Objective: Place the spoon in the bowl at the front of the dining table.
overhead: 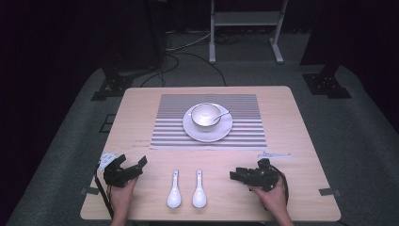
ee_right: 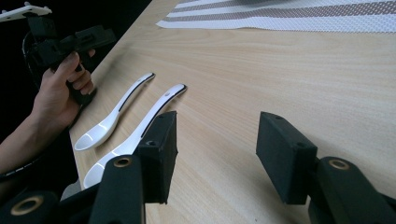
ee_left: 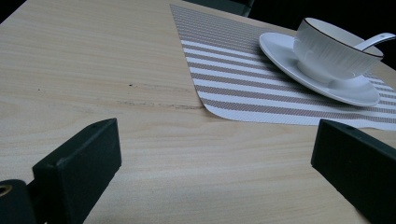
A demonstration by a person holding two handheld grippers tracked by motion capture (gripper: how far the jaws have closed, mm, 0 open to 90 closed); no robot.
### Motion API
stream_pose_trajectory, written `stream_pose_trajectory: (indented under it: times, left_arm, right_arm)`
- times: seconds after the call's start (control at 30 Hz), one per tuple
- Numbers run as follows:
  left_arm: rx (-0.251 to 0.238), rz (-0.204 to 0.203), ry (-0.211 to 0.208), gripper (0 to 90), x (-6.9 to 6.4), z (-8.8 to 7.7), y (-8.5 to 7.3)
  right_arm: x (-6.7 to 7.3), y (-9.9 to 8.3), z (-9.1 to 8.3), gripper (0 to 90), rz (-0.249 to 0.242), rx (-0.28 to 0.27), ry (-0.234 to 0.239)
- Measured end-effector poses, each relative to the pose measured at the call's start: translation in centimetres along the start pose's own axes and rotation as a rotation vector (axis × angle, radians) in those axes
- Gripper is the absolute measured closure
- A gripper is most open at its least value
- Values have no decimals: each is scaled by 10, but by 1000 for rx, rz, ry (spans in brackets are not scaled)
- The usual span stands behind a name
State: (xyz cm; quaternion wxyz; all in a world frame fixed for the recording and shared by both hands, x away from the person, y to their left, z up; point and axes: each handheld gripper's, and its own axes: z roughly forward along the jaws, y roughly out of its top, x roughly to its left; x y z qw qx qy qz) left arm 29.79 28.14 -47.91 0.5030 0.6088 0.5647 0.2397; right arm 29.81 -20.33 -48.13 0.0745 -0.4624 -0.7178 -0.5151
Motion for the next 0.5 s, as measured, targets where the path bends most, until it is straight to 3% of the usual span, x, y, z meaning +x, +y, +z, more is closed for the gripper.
stream_pose_trajectory:
  times: [0.5]
  left_arm:
    - [7, 0, 0, 4, 1, 1, 0]
  right_arm:
    - [-1, -15, -14, 432, 50, -76, 62]
